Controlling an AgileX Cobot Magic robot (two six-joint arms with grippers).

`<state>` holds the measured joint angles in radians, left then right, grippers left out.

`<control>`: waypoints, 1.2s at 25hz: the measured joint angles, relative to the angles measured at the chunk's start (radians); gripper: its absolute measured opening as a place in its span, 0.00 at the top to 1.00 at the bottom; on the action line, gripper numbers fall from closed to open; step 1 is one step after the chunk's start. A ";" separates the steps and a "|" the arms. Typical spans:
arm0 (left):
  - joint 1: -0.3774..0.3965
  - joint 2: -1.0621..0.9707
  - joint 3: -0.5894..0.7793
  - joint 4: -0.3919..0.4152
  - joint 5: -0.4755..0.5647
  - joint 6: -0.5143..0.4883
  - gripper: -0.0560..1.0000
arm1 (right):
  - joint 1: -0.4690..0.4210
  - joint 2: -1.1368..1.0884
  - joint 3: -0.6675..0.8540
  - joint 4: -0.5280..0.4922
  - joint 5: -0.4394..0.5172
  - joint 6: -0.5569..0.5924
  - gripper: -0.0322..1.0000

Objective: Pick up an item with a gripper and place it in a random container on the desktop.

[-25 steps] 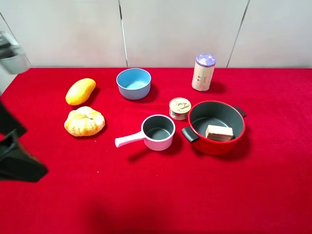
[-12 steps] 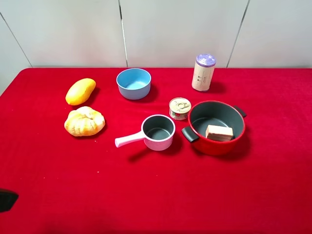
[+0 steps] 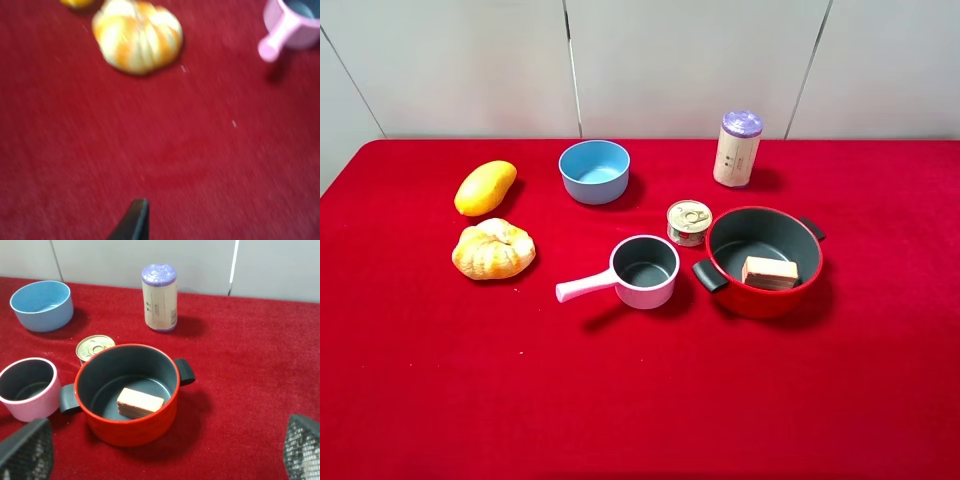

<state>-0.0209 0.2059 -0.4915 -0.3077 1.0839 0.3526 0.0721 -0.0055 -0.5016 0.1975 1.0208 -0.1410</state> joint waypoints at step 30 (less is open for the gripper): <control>0.091 -0.212 0.004 0.001 0.002 0.005 0.01 | 0.000 0.000 0.000 0.000 0.000 0.000 0.30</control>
<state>0.0696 -0.0059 -0.4871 -0.3065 1.0861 0.3574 0.0721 -0.0055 -0.5016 0.1975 1.0208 -0.1410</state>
